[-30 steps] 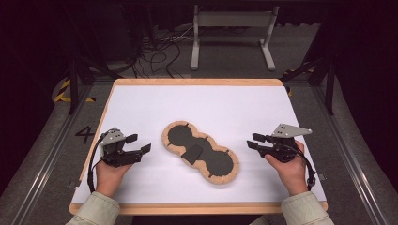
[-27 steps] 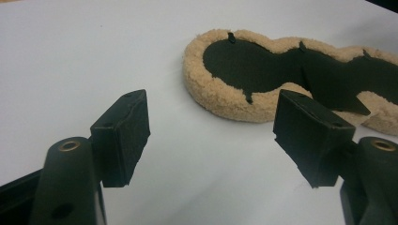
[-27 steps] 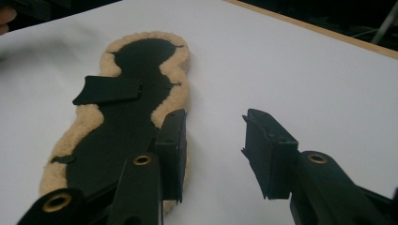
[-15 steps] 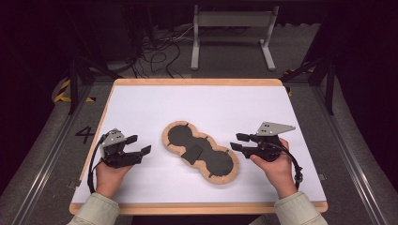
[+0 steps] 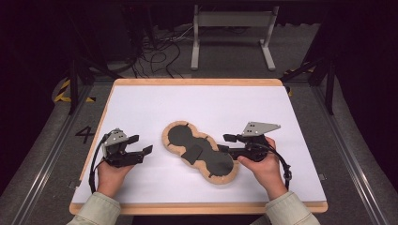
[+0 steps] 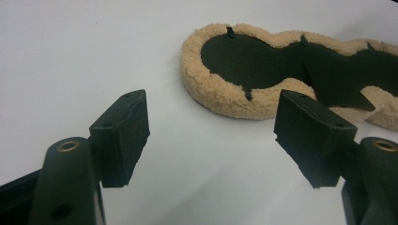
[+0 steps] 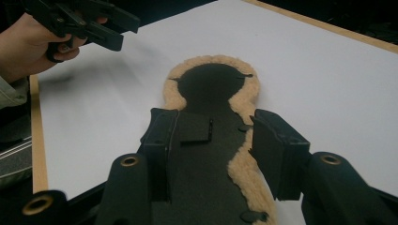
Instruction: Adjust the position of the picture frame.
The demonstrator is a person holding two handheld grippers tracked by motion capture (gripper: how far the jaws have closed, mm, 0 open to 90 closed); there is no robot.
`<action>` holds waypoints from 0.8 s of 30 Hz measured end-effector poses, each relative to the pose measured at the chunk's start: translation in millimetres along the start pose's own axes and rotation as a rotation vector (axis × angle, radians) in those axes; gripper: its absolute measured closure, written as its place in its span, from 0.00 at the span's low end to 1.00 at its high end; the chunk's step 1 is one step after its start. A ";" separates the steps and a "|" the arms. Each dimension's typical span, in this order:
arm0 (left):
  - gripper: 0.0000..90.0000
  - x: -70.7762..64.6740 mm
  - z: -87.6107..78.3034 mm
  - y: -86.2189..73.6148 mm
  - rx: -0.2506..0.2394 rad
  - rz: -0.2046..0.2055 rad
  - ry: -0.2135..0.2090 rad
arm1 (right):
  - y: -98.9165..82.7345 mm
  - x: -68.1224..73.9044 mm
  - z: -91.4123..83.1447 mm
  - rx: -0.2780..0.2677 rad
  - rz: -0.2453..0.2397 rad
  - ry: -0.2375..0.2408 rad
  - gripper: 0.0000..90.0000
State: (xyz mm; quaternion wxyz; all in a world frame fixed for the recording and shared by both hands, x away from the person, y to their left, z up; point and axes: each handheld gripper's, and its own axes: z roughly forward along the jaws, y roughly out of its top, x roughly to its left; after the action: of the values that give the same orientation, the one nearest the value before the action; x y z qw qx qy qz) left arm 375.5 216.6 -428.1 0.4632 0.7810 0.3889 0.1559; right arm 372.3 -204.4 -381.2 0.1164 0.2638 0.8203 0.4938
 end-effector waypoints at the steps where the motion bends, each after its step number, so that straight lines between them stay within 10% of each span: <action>1: 0.30 0.1 0.6 0.2 0.002 0.004 0.002 | 1.8 2.2 2.6 0.004 -0.004 0.003 0.59; 11: 0.30 -3.2 3.3 0.3 0.022 0.024 0.001 | 10.8 10.9 16.1 0.068 0.007 0.072 1.00; 24: 0.30 -3.0 1.6 -0.8 0.026 0.014 0.002 | 7.1 23.3 41.3 0.158 -0.018 0.096 1.00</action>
State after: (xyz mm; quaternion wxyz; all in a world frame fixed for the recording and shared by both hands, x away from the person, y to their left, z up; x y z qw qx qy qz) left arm 374.2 213.5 -429.2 0.4514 0.7895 0.3860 0.1547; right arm 373.8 -158.1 -393.4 0.0600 0.2407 0.8638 0.4385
